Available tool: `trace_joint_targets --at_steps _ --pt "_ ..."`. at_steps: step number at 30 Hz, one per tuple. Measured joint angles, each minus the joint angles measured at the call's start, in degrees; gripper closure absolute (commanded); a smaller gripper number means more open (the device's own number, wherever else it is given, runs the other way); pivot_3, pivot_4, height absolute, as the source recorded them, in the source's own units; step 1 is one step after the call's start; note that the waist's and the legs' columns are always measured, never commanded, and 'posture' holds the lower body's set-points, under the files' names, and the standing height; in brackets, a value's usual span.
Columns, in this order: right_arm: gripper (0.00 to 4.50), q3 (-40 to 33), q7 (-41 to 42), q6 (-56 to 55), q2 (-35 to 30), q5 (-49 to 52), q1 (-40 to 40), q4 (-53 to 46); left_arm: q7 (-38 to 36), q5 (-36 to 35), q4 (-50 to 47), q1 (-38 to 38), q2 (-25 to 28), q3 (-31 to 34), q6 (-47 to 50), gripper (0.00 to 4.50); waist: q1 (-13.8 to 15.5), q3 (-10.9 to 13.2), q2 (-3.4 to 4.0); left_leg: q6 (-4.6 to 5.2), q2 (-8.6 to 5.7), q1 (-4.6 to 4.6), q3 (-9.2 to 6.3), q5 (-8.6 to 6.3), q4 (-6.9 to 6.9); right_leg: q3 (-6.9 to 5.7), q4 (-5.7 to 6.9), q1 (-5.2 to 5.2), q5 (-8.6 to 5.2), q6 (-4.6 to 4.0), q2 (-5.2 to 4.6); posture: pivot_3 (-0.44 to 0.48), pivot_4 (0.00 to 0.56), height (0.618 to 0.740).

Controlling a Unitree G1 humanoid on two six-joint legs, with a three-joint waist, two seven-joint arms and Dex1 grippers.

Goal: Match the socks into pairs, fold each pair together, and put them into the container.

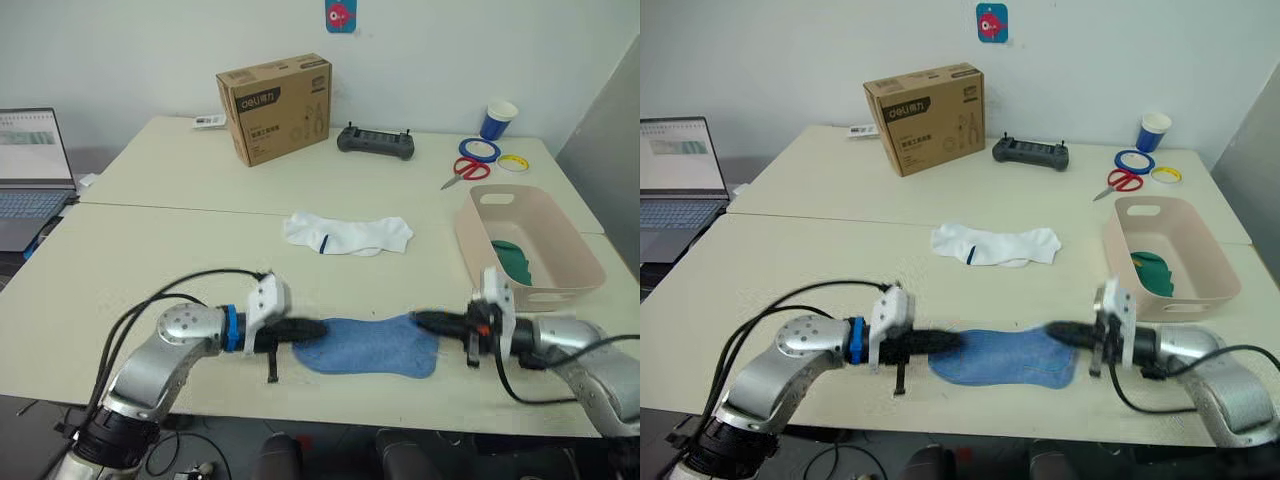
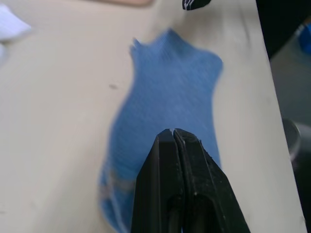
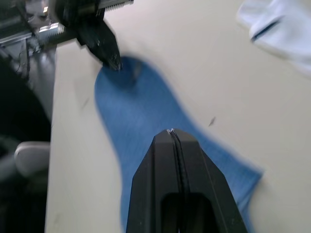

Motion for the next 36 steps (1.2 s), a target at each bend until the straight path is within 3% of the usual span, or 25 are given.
trace_joint_targets --at_steps 2,5,13,15,16,25,30,34,36 --pt "3.94 -0.91 -2.57 -0.36 1.47 -0.54 -1.9 0.87 2.82 -0.93 0.46 -1.17 -1.65 2.32 0.43 4.13 0.07 -0.01 0.0 0.0 -0.02 0.0 0.01 0.0 -0.03 0.0 -0.09 0.02 0.01 0.03 0.0 0.0 0.15 0.74" --pt "2.87 -1.05 -4.87 -3.8 3.19 -4.5 -2.72 5.95 7.7 -1.24 2.84 -1.49 -5.66 4.91 -0.03 3.28 0.26 -0.01 0.0 0.0 -0.03 -0.2 0.0 0.0 -0.03 -0.03 -0.14 -0.07 -0.02 0.06 -0.01 0.0 0.15 0.74" --pt "0.07 0.79 -9.55 -7.41 5.52 -11.17 -1.42 9.76 15.3 3.16 6.5 3.86 -8.09 6.54 -5.17 0.78 0.08 0.0 0.0 0.01 0.01 -0.2 -0.05 0.0 -0.05 -0.03 -0.04 -0.15 -0.01 0.01 0.02 0.0 0.15 0.74" --pt "0.0 0.87 -12.27 -6.59 7.37 -12.3 -1.58 9.86 17.7 3.49 6.58 4.5 -9.74 7.7 -5.6 0.14 0.11 0.0 0.0 0.0 0.0 -0.2 -0.03 0.0 -0.01 -0.02 -0.03 -0.14 0.04 0.05 0.0 0.0 0.15 0.74" --pt "0.0 1.01 -13.3 -6.49 8.26 -12.44 -1.72 10.07 18.57 3.6 6.62 4.58 -10.31 7.76 -5.91 0.02 0.12 -0.01 0.0 0.0 -0.01 -0.2 0.0 0.0 0.0 0.0 -0.03 -0.13 0.06 0.08 0.0 0.0 0.15 0.74" --pt "0.0 0.99 -12.46 -4.27 7.22 -11.86 -3.84 11.42 17.89 4.65 7.24 3.34 -9.36 7.23 -5.95 0.02 0.13 0.0 0.0 0.0 -0.02 -0.2 0.0 0.0 -0.05 -0.01 -0.08 -0.14 0.06 0.08 0.0 0.0 0.15 0.74" --pt "0.0 -3.44 -12.61 3.99 6.83 -4.34 -3.74 7.86 9.24 2.41 2.14 2.63 -2.51 3.54 -2.11 0.02 0.1 0.0 0.02 0.0 -0.02 -0.22 0.03 0.0 -0.05 0.03 -0.08 -0.15 0.05 0.08 -0.02 0.0 0.15 0.74" --pt "0.0 -7.73 -12.74 15.06 1.52 2.63 -1.99 3.66 1.27 2.25 -1.5 1.37 4.1 0.58 -2.58 0.02 0.15 0.0 0.03 0.0 -0.02 -0.22 0.03 0.0 -0.08 0.01 -0.13 -0.13 0.02 0.02 -0.03 0.0 0.15 0.74" --pt "0.0 -8.52 -11.85 17.21 -0.71 3.93 -0.06 2.13 -0.68 2.22 -1.66 1.55 4.78 0.37 -3.38 0.02 0.15 0.01 0.02 0.0 -0.01 -0.23 0.02 0.0 -0.08 -0.01 -0.13 -0.14 -0.02 -0.03 -0.03 0.0 0.15 0.74"
